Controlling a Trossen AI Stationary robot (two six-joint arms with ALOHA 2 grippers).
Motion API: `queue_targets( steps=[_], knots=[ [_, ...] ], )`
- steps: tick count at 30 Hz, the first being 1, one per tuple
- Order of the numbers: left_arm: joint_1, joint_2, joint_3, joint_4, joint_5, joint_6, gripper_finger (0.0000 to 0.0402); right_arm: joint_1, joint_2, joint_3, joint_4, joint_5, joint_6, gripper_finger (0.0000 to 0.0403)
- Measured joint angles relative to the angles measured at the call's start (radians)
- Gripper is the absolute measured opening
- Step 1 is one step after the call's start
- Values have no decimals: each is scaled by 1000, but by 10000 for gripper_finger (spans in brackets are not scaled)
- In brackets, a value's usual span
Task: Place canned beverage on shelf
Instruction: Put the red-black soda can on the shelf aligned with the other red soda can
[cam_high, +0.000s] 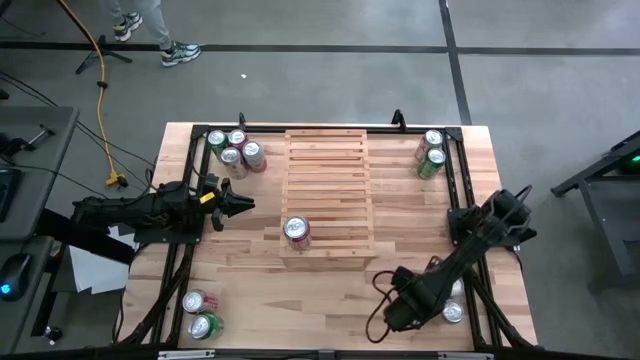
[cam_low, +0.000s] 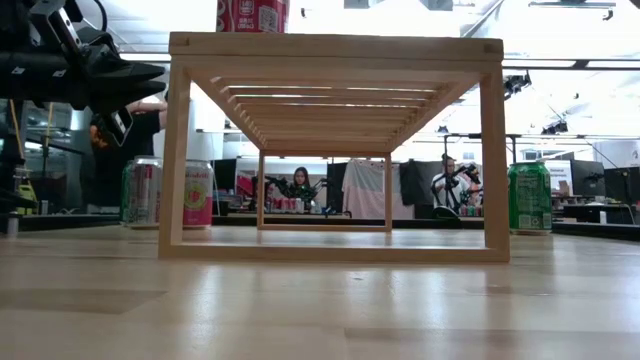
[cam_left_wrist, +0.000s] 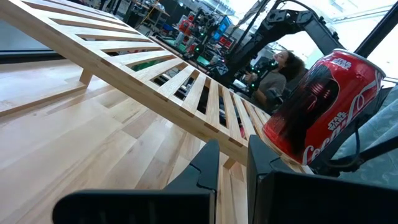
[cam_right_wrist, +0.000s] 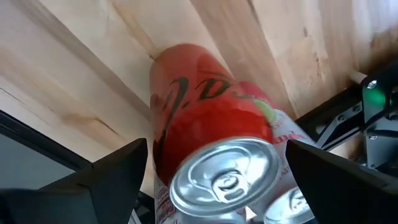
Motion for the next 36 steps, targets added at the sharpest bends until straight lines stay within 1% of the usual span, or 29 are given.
queue_targets(
  steps=[3, 9, 15, 17, 22, 23, 26, 29, 33, 36],
  knots=[
    [0, 0, 0, 0, 0, 0, 1, 0, 25, 0, 10, -22, -23, 369],
    [0, 0, 0, 0, 0, 0, 1, 0, 69, 0, 16, -28, -76, 369],
    [0, 0, 0, 0, 0, 0, 1, 0, 84, 0, 24, -45, -129, 366],
    [0, 0, 0, 0, 0, 0, 1, -3, 84, 0, 21, -45, -137, 356],
    [0, 0, 0, 0, 0, 0, 1, -3, 83, 4, 13, -51, -194, 302],
    [0, 0, 0, 0, 0, 0, 1, -3, 84, 12, 7, -50, -209, 299],
    [0, 0, 0, 0, 0, 0, 1, -3, 80, 63, -44, -43, -273, 299],
    [0, 0, 0, 0, 0, 0, 1, -8, 59, 153, -106, -5, -362, 299],
    [0, 0, 0, 0, 0, 0, 1, -16, -16, 294, -99, 53, -486, 299],
    [0, 0, 0, 0, 0, 0, 1, -24, -73, 416, -101, 61, -615, 299]
  ],
)
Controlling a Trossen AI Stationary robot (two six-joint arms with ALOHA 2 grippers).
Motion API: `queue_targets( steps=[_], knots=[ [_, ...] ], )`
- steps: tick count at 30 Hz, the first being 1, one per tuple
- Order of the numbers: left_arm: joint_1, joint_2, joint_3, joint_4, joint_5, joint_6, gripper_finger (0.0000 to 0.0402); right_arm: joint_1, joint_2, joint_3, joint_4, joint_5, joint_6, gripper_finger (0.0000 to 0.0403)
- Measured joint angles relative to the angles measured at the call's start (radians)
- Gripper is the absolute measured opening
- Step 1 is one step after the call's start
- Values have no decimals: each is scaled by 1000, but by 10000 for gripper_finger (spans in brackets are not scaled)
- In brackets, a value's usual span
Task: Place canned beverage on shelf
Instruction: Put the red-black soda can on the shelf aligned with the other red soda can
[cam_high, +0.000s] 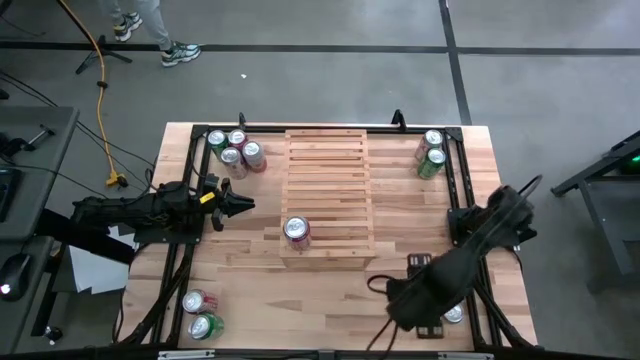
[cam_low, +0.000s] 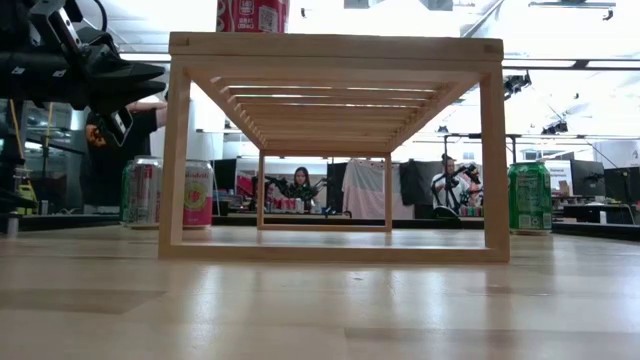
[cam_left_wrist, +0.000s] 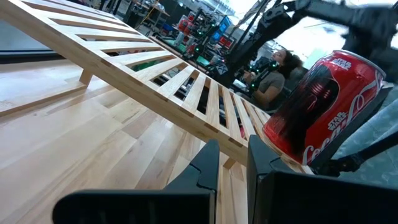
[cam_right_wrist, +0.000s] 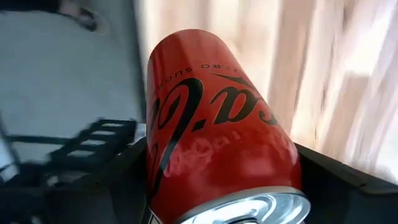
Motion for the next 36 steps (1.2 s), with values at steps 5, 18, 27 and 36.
queue_targets(
  steps=[5, 18, 27, 36],
  knots=[
    [0, 0, 0, 0, 0, 0, 1, -38, -77, 187, -3, 66, -33, 299],
    [0, 0, 0, 0, 0, 0, 1, -271, -47, 436, 6, 239, -419, 299],
    [0, 0, 0, 0, 0, 0, 1, -402, 70, 435, 1, 363, -730, 299],
    [0, 0, 0, 0, 0, 0, 1, -453, 94, 434, 1, 420, -838, 299]
  ],
)
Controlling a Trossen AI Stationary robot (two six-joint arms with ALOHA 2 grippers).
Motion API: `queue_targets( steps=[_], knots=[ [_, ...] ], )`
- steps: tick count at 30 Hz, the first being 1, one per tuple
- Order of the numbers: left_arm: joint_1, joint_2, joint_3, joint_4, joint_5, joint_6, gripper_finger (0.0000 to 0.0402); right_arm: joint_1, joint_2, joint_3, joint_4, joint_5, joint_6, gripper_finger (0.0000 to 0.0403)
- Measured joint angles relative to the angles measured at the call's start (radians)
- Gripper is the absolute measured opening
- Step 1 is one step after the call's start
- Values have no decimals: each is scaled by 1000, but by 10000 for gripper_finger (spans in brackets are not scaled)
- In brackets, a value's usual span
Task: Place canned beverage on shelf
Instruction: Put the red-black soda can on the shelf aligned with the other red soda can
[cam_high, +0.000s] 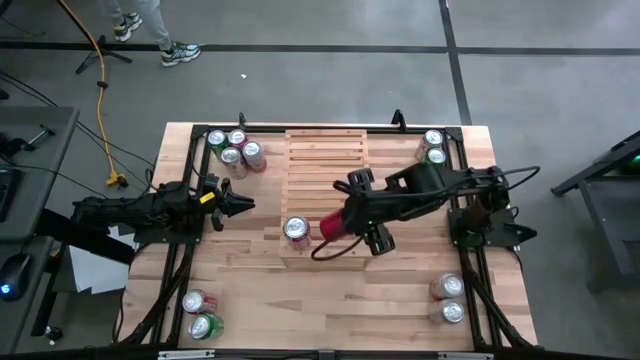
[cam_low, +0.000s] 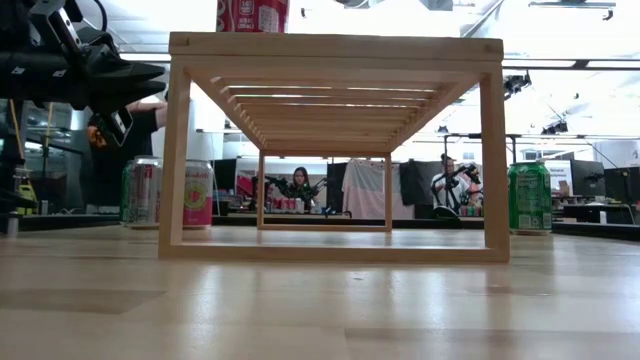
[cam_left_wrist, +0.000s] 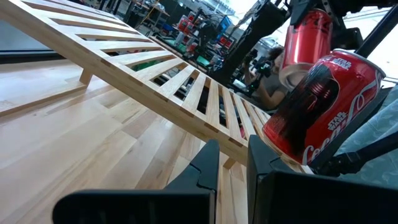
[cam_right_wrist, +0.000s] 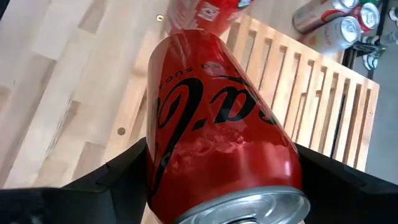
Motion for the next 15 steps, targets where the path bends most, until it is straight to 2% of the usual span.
queue_targets(
  steps=[10, 15],
  knots=[
    [0, 0, 0, 0, 0, 0, 1, 0, -5, 0, 0, -34, 8, 299],
    [0, 0, 0, 1, -7, 4, 1, 3, -11, 0, 0, -37, 86, 299]
  ],
)
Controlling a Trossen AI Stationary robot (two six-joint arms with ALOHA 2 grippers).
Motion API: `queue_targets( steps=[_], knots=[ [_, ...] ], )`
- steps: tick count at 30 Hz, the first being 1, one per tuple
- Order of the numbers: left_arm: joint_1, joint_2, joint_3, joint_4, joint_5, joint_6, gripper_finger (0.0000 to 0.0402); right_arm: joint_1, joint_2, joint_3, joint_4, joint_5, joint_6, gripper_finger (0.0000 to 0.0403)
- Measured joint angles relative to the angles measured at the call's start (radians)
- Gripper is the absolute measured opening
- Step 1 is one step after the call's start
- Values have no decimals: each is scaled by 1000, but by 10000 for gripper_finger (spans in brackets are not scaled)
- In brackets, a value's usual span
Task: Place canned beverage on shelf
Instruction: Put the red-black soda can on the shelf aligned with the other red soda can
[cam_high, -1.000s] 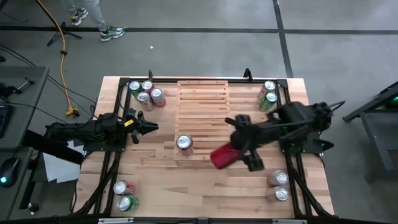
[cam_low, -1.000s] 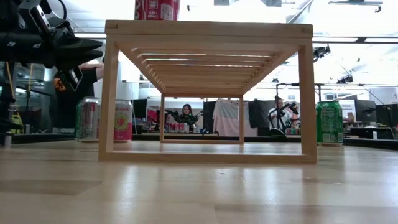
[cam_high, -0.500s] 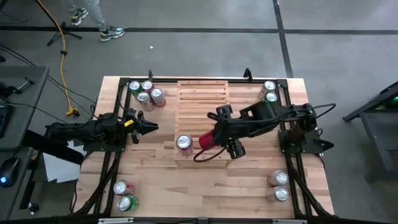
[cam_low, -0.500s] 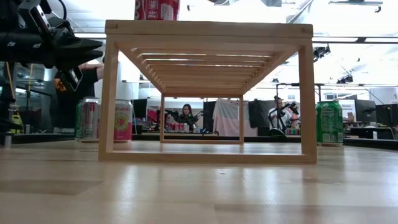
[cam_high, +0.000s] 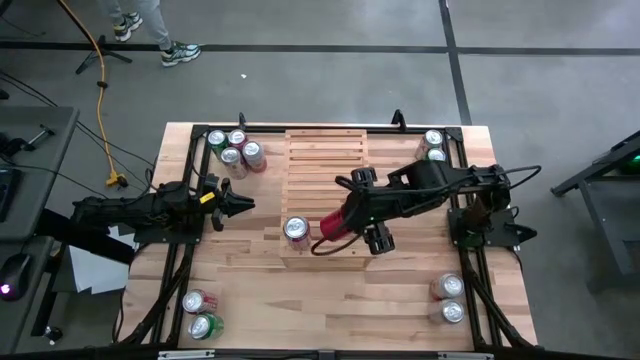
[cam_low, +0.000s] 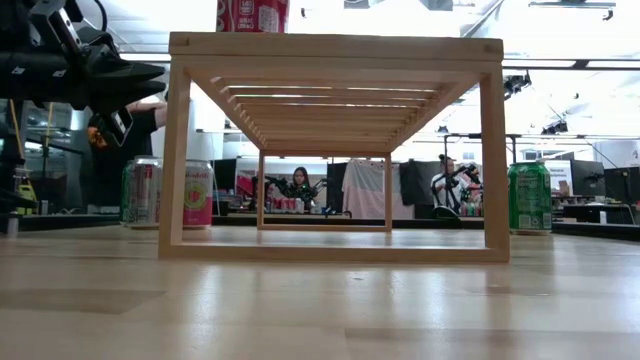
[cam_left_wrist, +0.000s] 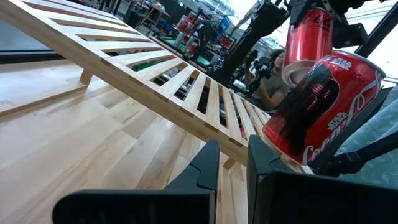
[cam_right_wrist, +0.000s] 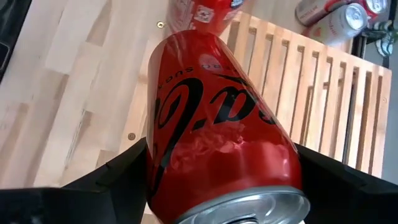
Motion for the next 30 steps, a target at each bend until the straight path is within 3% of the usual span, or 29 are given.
queue_targets(
  steps=[4, 8, 11, 17, 22, 26, 30],
  knots=[
    [0, 0, 0, 40, -78, -9, 1, 2, 0, 0, 0, -12, 56, 299],
    [0, 0, 0, 153, -90, -230, 1, 2, 0, 0, 0, -11, 98, 299],
    [0, 0, 0, 214, -122, -311, 1, -2, 0, 0, 0, -7, 126, 299],
    [0, 3, 0, 384, -348, -441, 1, -15, 0, 0, 0, -8, 194, 299],
    [0, 45, 88, 531, -385, -242, 27, -18, 0, 0, 0, -9, 181, 299],
    [0, 161, 248, 493, -361, -116, 74, -27, 0, 0, 0, -16, 132, 299],
    [0, 355, 450, 376, -302, -2, 130, -42, -12, 0, 0, -16, 115, 299]
  ],
)
